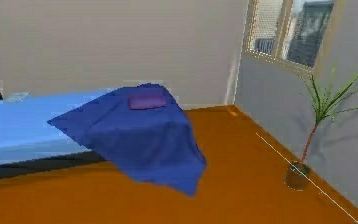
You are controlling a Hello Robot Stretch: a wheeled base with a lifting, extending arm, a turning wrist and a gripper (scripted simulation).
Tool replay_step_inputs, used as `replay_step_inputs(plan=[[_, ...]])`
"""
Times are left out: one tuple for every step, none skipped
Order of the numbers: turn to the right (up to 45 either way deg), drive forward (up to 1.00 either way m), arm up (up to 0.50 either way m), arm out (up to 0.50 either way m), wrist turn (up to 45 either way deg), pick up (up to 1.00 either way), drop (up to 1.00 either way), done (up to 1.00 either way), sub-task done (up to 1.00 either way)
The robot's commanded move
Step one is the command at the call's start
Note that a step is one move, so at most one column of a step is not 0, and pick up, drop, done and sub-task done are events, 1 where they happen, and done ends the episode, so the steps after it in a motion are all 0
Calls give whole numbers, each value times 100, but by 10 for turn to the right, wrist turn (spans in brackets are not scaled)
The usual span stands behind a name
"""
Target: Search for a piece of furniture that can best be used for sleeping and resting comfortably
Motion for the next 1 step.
replay_step_inputs(plan=[[-150, 0, 0, 0, 0, 0, 0, 0, 0]])
